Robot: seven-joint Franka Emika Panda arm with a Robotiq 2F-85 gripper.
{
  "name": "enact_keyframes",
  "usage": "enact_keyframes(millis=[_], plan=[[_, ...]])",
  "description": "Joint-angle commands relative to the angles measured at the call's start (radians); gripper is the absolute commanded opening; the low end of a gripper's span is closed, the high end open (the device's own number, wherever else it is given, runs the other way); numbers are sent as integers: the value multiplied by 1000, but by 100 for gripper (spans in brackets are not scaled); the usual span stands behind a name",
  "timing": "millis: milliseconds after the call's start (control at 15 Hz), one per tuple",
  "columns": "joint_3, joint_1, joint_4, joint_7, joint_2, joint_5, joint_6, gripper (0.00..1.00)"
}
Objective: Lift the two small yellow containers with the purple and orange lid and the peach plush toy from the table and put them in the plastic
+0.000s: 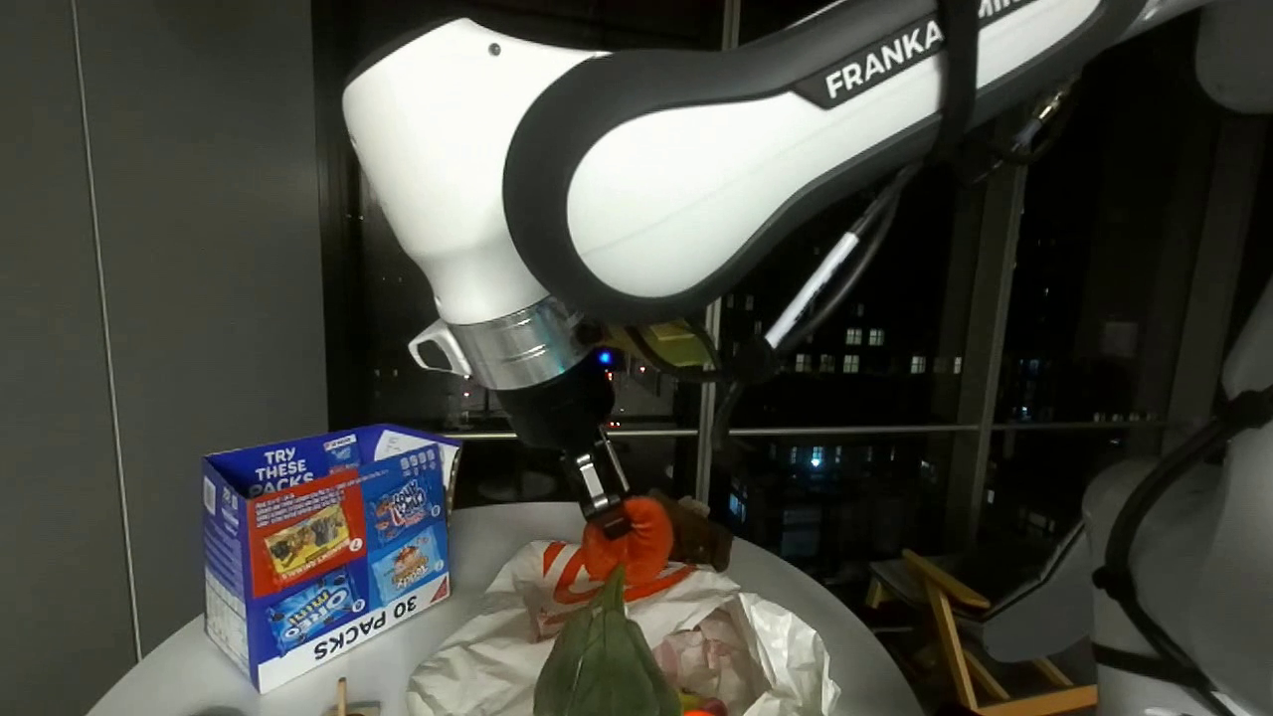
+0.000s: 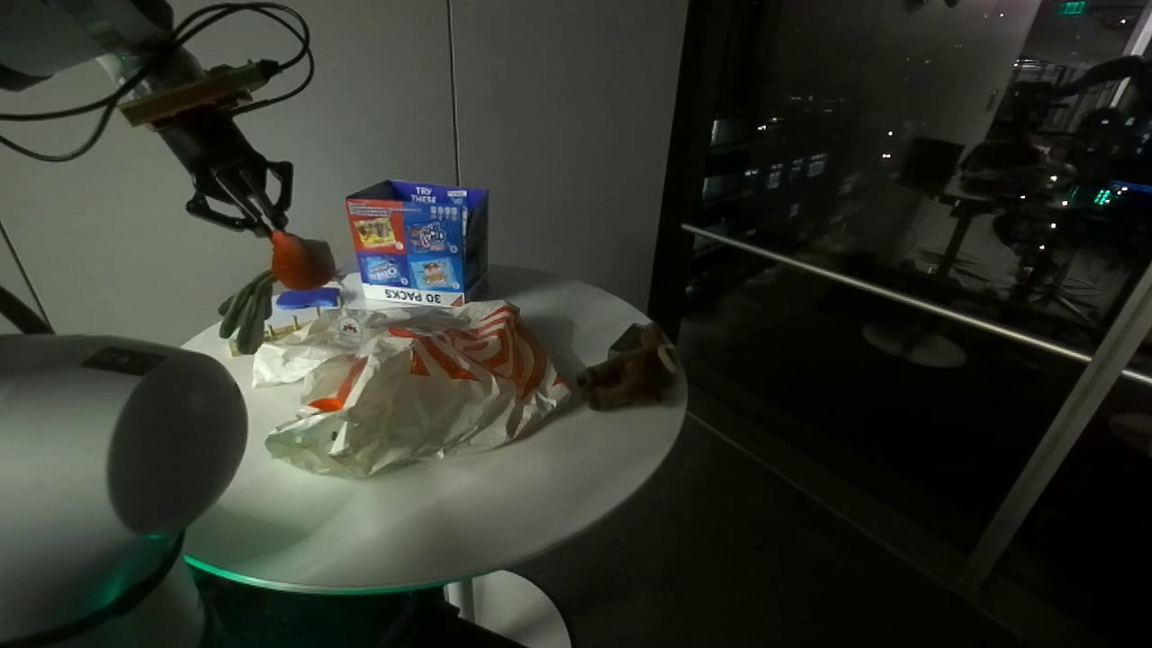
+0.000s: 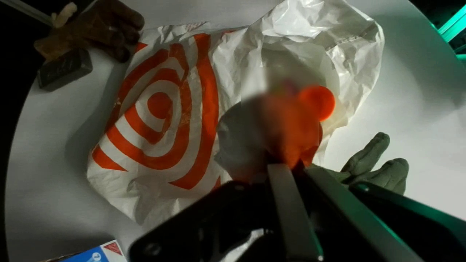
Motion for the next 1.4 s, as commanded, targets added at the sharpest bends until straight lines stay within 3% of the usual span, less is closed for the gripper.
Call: enact_keyframes(millis=[0, 533, 867, 933, 1133, 1333], plan=[[-6, -8, -20, -73, -56, 92, -23, 8], [-13, -16, -9, -54, -65, 214, -98, 8], [1, -30, -12, 20, -65, 197, -104, 8], [-9, -52, -144, 47, -4, 139, 77, 8], [-2, -81, -239, 131, 52, 62, 174, 8], [-10, -126, -356, 246, 177, -53, 382, 9]])
